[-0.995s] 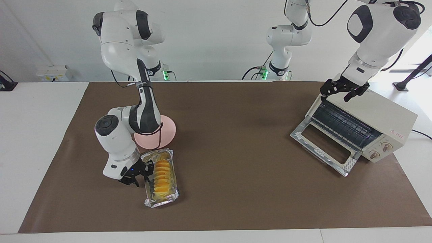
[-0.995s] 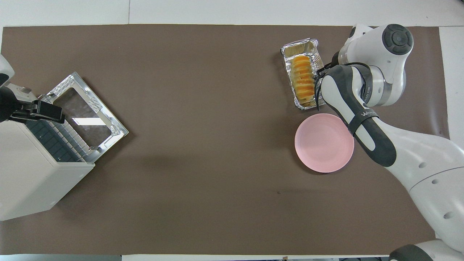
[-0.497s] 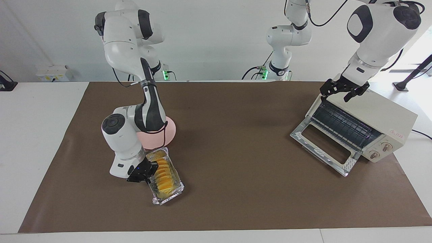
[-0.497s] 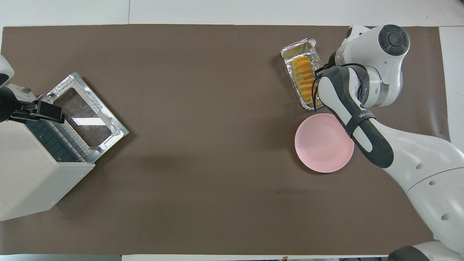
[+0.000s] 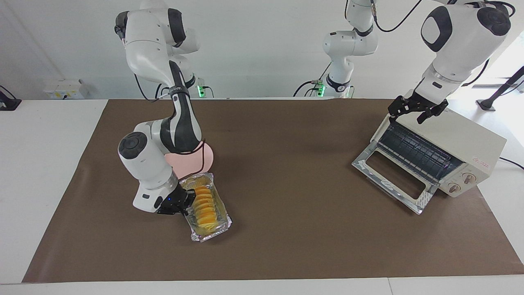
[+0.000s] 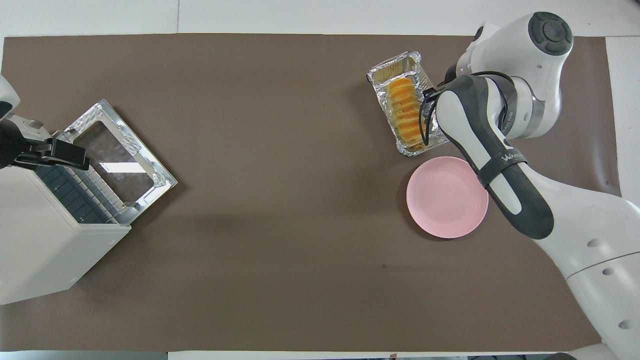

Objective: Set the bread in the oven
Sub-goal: 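Slide the foil tray toward the oven with the right gripper, then release the tray with the right gripper while the left gripper reaches it, then grasp the foil tray with the left gripper while the right gripper withdraws, then lift the tray with the left gripper and insert it into the oven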

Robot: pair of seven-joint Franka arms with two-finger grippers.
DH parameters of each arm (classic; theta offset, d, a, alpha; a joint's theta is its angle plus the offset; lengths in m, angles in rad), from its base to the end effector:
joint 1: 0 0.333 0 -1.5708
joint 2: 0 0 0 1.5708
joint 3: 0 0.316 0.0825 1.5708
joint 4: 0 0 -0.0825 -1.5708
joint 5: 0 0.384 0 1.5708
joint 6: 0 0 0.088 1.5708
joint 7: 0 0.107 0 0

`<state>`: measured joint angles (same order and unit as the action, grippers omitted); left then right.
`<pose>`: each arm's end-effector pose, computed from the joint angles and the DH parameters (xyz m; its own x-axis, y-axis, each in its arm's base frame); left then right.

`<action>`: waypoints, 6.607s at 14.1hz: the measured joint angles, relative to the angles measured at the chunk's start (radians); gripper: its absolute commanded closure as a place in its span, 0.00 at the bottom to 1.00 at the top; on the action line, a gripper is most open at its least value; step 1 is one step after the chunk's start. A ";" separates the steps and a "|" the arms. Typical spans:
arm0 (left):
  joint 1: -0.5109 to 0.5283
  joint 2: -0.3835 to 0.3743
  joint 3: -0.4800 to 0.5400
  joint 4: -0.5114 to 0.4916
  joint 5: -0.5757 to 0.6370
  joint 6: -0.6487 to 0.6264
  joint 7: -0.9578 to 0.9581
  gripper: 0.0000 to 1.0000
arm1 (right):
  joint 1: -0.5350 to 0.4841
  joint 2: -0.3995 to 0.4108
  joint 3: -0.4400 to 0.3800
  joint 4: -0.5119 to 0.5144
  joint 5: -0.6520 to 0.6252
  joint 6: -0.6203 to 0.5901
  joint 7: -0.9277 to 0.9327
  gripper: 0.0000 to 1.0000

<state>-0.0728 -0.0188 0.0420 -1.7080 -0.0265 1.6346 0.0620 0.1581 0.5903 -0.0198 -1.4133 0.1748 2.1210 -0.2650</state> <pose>0.5493 -0.0194 0.5754 0.9945 -0.0910 -0.0528 -0.0895 -0.9955 0.0304 0.7194 0.1109 0.3681 0.9403 0.3076 0.1456 0.3247 -0.9391 -0.1128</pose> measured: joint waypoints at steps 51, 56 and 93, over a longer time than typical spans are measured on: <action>-0.470 0.226 -0.018 -0.003 -0.002 0.258 -0.564 0.00 | -0.016 -0.394 -0.047 -0.308 -0.003 -0.170 0.263 0.00; -0.595 0.412 -0.014 0.109 0.002 0.278 -0.655 0.01 | -0.154 -0.461 -0.047 -0.308 -0.047 -0.252 0.024 0.00; -0.638 0.597 0.178 0.368 0.061 0.063 -0.864 1.00 | -0.289 -0.669 0.022 -0.203 -0.192 -0.647 -0.023 0.00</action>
<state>-0.7109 0.5779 0.2202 -1.3400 0.0345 1.6973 -0.8023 -0.1313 -0.0784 0.0020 -1.6165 -0.0175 1.4740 -0.2882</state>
